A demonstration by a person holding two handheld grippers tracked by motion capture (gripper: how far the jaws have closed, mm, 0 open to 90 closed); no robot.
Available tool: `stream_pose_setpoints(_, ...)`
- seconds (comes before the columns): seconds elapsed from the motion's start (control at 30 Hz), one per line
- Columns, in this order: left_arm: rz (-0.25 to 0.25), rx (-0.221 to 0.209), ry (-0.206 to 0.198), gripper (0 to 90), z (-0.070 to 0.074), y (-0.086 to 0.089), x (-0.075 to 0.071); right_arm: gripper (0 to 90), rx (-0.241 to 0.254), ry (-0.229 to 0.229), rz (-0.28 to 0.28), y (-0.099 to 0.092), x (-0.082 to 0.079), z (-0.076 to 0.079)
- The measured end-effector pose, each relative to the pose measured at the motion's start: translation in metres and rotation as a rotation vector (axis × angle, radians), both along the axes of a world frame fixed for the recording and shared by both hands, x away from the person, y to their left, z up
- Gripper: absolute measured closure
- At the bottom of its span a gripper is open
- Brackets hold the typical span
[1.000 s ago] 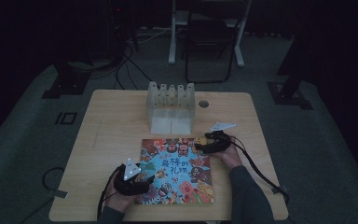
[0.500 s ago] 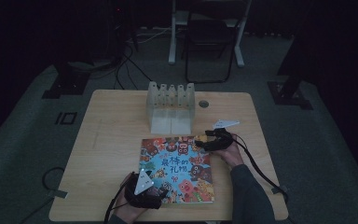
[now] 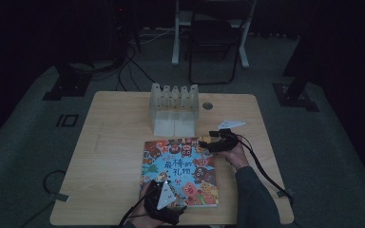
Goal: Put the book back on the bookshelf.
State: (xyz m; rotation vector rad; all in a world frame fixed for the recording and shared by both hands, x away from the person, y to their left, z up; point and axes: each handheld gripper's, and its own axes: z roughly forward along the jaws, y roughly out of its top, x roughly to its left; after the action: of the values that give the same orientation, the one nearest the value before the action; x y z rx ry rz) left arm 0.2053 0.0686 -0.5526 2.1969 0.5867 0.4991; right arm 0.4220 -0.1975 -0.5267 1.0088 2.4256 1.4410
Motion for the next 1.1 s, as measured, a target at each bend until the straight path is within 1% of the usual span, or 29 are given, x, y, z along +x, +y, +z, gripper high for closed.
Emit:
stream_pose_setpoints(0.03,-0.009,0.017,-0.006,1.1,-0.002,-0.004,0.000,19.1,0.003,0.002,0.000,0.000,0.000,0.001)
stream_pose_setpoints(0.1,-0.005,0.043,-0.021,1.0,-0.006,-0.011,-0.001,19.2,0.003,-0.002,0.004,0.000,0.000,0.003)
stream_pose_setpoints(0.13,-0.012,0.047,-0.019,1.0,-0.007,-0.012,0.000,19.1,0.004,-0.003,0.004,0.001,0.000,0.004)
stream_pose_setpoints(0.17,-0.013,0.048,-0.027,1.0,-0.008,-0.013,0.000,19.3,0.006,-0.004,0.004,0.001,0.000,0.004)
stream_pose_setpoints(0.2,-0.005,0.051,-0.037,0.8,-0.008,-0.014,0.000,27.7,0.023,0.000,0.023,0.000,0.000,0.005)
stream_pose_setpoints(0.23,-0.010,0.053,-0.035,0.8,-0.008,-0.015,0.000,30.1,0.062,0.006,0.060,0.000,0.000,0.006)
stream_pose_setpoints(0.27,0.004,0.059,-0.045,0.8,-0.008,-0.016,0.001,30.0,0.070,0.000,0.071,0.002,-0.001,0.008)
stream_pose_setpoints(0.3,0.021,0.076,-0.064,0.9,-0.009,-0.017,0.001,29.0,0.050,-0.010,0.064,0.006,-0.002,0.009)
stream_pose_setpoints(0.33,0.012,0.073,-0.059,0.9,-0.009,-0.017,0.002,28.4,0.031,-0.020,0.061,0.009,-0.002,0.011)
stream_pose_setpoints(0.4,0.014,0.067,-0.060,0.9,-0.008,-0.015,0.002,28.2,0.017,-0.026,0.066,0.013,-0.002,0.011)
stream_pose_setpoints(0.43,0.007,0.058,-0.050,0.9,-0.007,-0.014,0.002,27.1,0.003,-0.030,0.056,0.013,-0.003,0.011)
stream_pose_setpoints(0.47,0.006,0.053,-0.049,0.9,-0.007,-0.013,0.002,25.5,-0.011,-0.034,0.047,0.012,-0.002,0.010)
stream_pose_setpoints(0.53,-0.003,0.037,-0.035,0.9,-0.006,-0.012,0.002,23.7,-0.032,-0.026,0.030,0.011,-0.001,0.006)
stream_pose_setpoints(0.8,0.003,-0.004,-0.023,1.0,-0.004,-0.008,0.003,18.5,-0.093,0.029,-0.005,0.005,0.006,-0.019)
stream_pose_setpoints(0.97,0.000,-0.005,-0.013,1.0,-0.005,-0.006,0.002,18.1,-0.099,0.066,-0.017,0.003,0.010,-0.029)
stream_pose_setpoints(1.03,0.001,-0.005,-0.012,1.0,-0.005,-0.006,0.001,18.2,-0.098,0.071,-0.016,0.003,0.010,-0.030)
stream_pose_setpoints(1.1,-0.005,-0.002,-0.003,1.0,-0.007,-0.007,0.000,19.8,-0.079,0.088,-0.005,0.003,0.010,-0.033)
